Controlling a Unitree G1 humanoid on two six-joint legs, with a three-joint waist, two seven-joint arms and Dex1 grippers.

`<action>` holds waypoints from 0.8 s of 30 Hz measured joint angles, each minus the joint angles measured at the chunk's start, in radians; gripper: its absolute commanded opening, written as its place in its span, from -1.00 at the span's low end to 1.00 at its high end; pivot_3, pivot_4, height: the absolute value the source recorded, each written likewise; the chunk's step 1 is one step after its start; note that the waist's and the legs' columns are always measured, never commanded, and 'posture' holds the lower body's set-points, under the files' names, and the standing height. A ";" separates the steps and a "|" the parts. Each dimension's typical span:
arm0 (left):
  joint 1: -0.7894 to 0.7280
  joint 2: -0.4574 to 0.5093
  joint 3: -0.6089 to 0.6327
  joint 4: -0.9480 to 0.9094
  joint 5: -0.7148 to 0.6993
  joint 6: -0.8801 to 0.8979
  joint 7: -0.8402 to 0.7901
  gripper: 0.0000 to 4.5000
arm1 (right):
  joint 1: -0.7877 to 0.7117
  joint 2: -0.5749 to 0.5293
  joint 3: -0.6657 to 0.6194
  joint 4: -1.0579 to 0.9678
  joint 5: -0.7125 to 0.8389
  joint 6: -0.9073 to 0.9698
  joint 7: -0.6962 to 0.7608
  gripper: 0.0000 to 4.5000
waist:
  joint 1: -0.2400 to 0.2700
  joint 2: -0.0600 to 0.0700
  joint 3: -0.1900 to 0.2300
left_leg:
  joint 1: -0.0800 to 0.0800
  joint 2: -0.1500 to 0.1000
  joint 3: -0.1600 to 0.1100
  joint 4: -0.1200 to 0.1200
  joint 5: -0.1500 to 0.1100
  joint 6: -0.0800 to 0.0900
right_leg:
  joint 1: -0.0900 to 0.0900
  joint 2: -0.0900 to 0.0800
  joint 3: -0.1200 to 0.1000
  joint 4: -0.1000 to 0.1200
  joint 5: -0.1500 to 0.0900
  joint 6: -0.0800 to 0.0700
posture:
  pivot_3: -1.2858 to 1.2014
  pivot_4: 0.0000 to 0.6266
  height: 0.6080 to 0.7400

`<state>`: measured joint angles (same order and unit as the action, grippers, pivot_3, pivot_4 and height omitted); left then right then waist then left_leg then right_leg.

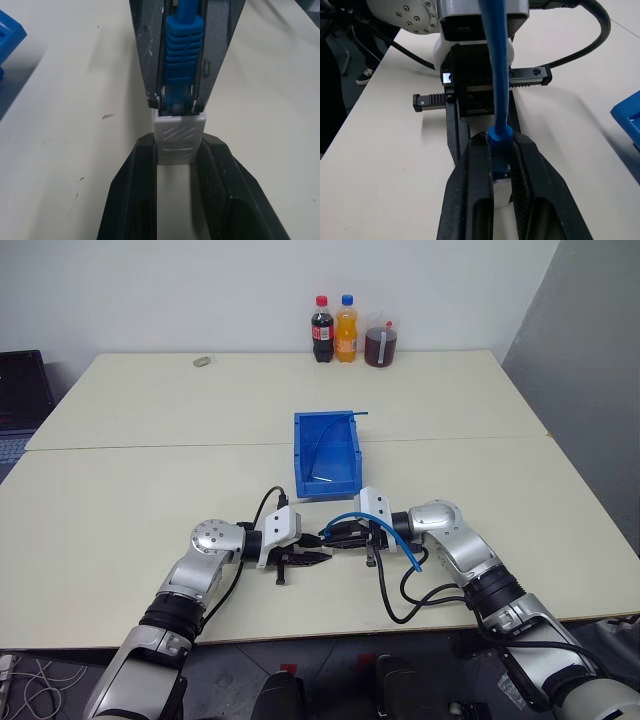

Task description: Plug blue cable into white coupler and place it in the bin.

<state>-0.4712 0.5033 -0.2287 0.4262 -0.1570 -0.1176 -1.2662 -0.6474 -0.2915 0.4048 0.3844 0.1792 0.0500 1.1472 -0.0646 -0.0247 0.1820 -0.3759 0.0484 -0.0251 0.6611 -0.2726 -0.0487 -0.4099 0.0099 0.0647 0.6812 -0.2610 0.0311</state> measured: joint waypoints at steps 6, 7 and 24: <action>0.019 0.010 0.019 -0.082 -0.028 0.069 0.010 0.09 | 0.009 0.000 -0.060 -0.058 0.047 0.161 -0.039 -0.91 | 0.008 0.000 0.000 | -0.002 0.000 0.000 0.001 0.000 0.000 | 0.000 -0.001 -0.001 0.000 0.000 0.000 | 0.03 -0.52 1.00; 0.029 0.024 0.044 -0.123 -0.042 0.091 0.020 0.15 | 0.012 -0.007 -0.092 -0.093 0.076 0.262 -0.072 -0.91 | 0.009 0.000 0.000 | -0.004 0.000 -0.001 0.001 0.000 0.000 | -0.002 -0.001 -0.001 0.000 0.000 0.000 | 0.03 -0.52 1.00; 0.333 -0.098 0.378 -1.003 -0.271 0.741 0.756 1.00 | -0.646 0.117 -0.446 0.603 0.201 0.727 -0.463 -0.46 | 0.015 0.001 0.002 | -0.018 -0.003 0.002 0.001 0.000 0.000 | -0.013 -0.007 -0.001 -0.002 0.002 0.000 | 0.03 -0.52 1.00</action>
<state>-0.1377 0.4049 0.1490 -0.5768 -0.4280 0.6235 -0.5100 -1.2934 -0.1747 -0.0412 0.9872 0.3801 0.7766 0.6841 -0.0500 -0.0239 0.1840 -0.3943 0.0451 -0.0235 0.6620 -0.2725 -0.0491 -0.4228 0.0033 0.0639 0.6788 -0.2589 0.0314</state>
